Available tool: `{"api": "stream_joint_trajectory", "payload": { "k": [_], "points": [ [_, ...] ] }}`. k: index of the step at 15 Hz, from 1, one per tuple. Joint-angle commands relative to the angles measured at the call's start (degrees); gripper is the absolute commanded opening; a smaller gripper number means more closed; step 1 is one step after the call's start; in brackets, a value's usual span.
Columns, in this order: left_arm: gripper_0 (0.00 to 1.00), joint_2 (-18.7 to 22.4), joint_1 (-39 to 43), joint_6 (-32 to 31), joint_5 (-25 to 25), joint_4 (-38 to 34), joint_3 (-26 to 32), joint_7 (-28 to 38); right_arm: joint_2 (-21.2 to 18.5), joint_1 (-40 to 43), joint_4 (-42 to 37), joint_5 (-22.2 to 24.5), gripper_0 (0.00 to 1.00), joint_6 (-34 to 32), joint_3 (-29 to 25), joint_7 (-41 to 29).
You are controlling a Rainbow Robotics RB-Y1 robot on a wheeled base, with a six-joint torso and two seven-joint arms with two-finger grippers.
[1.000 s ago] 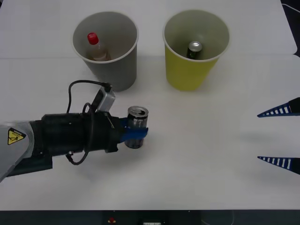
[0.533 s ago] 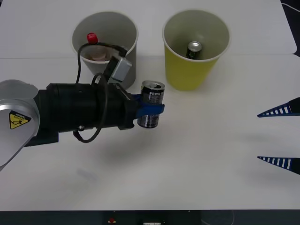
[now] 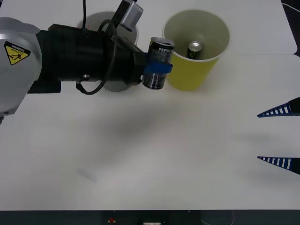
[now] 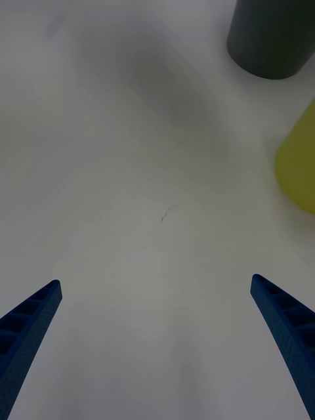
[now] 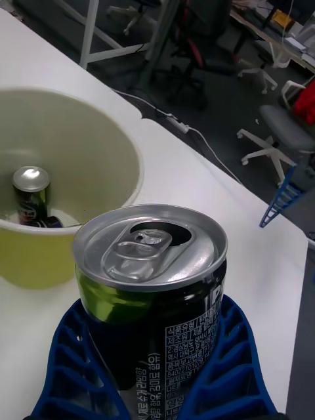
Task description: Put the can into the green bin and the plastic bottle into the gray bin
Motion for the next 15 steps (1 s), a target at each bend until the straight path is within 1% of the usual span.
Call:
{"api": "stream_joint_trajectory", "payload": {
  "k": [1, 3, 6, 8, 10, 13, 15],
  "points": [
    [0.00, -1.3, -5.3, -2.9, -3.6, 2.1, 0.9, 0.0, 0.0, 0.0, 0.0, 0.0, 1.00, 0.0, 0.0, 0.0],
    [0.00, -2.6, -8.7, -2.9, -2.9, 5.9, 0.9, 0.0, 0.0, 0.0, 0.0, 0.0, 1.00, 0.0, 0.0, 0.0],
    [0.00, -5.4, -13.7, -2.9, -3.4, 12.1, -0.1, 0.0, 0.0, 0.0, 0.0, 0.0, 1.00, 0.0, 0.0, 0.0],
    [0.00, -6.5, -16.8, -2.9, -5.0, 15.8, -1.6, 0.0, 0.0, 0.0, 0.0, 0.0, 1.00, 0.0, 0.0, 0.0],
    [0.00, -7.6, -19.0, -2.7, -8.7, 17.4, -3.2, 0.0, 0.0, 0.0, 0.0, 0.0, 1.00, 0.0, 0.0, 0.0],
    [0.00, -10.3, -22.5, -1.0, -10.2, 23.8, -4.7, -0.1, 0.0, 0.0, 0.0, 0.0, 1.00, 0.0, 0.0, 0.0],
    [0.00, -11.7, -24.7, 1.9, -10.9, 28.3, -6.7, -0.1, 0.0, 0.0, 0.0, 0.0, 1.00, 0.0, 0.0, 0.0]
  ]
}}
